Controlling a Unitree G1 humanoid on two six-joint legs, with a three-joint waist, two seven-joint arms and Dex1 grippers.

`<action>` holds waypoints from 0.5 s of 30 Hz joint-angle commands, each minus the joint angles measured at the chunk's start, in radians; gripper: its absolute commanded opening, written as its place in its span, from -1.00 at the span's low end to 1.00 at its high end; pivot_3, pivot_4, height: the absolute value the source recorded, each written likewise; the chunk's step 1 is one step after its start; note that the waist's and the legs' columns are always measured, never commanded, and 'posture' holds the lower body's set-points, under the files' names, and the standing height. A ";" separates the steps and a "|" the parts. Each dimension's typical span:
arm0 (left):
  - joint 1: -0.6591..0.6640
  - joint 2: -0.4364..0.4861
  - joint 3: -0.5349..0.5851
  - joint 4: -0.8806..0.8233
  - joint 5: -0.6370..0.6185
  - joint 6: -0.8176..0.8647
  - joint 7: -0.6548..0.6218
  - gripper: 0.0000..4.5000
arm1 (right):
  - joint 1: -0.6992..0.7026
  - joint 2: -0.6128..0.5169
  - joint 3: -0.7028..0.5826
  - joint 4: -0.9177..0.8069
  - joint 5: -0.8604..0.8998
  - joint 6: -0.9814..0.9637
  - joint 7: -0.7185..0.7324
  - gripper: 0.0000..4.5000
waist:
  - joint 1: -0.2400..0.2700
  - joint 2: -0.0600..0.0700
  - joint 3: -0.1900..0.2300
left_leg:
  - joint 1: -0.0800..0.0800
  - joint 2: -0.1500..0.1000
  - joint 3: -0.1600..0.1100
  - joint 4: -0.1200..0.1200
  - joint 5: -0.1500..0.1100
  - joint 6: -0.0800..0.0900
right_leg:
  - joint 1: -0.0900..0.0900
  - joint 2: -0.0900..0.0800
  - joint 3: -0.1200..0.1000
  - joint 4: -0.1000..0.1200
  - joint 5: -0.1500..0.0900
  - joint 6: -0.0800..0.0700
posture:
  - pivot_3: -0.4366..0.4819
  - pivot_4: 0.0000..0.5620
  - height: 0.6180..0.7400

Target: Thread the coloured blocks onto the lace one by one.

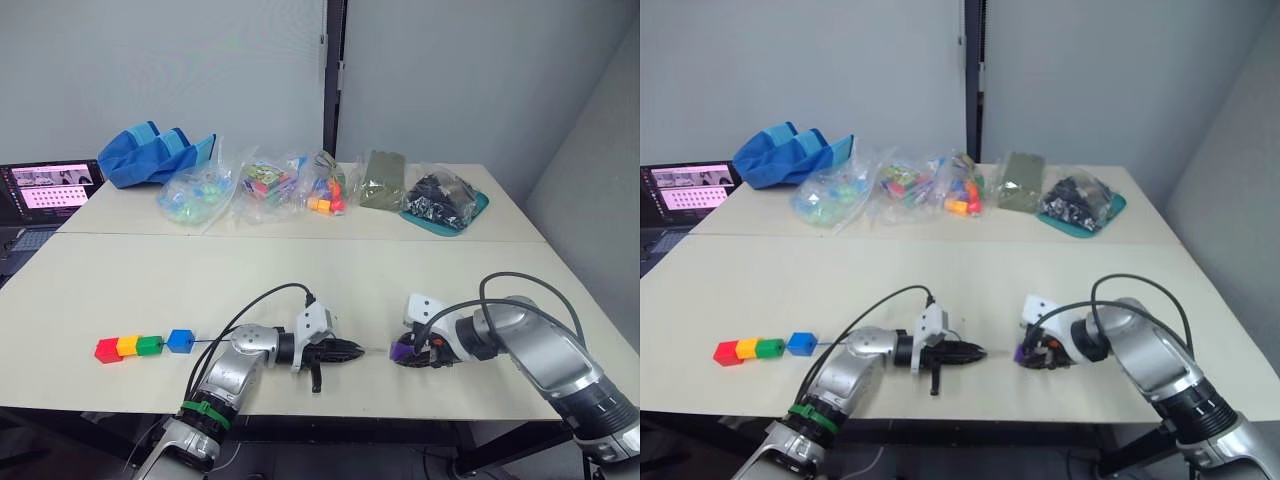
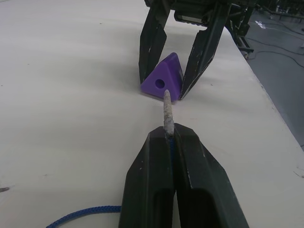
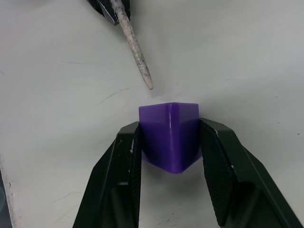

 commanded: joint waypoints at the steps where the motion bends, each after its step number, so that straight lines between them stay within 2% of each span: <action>1: -0.020 -0.004 -0.004 0.019 0.009 -0.012 -0.001 -1.00 | 0.023 -0.018 0.023 -0.013 0.001 -0.028 0.018 -0.44 | 0.000 0.000 0.000 | 0.000 0.000 0.000 0.000 0.000 0.000 | 0.000 0.000 0.000 0.000 0.000 0.000 | -0.05 -0.47 0.62; 9: -0.068 -0.036 -0.019 0.079 0.028 -0.037 -0.010 -1.00 | 0.020 -0.014 0.025 -0.008 0.002 -0.051 0.019 -0.44 | 0.001 0.000 0.000 | 0.000 0.000 0.000 0.000 0.000 0.000 | 0.000 0.000 0.000 0.000 0.000 0.000 | -0.05 -0.47 0.62; 15: -0.043 -0.057 -0.036 0.047 0.025 -0.033 -0.025 -1.00 | 0.024 -0.007 0.031 -0.009 0.000 -0.056 0.013 -0.44 | 0.001 0.000 0.000 | 0.000 0.000 0.000 0.000 0.000 0.000 | 0.000 0.000 0.000 0.000 0.000 0.000 | -0.05 -0.47 0.62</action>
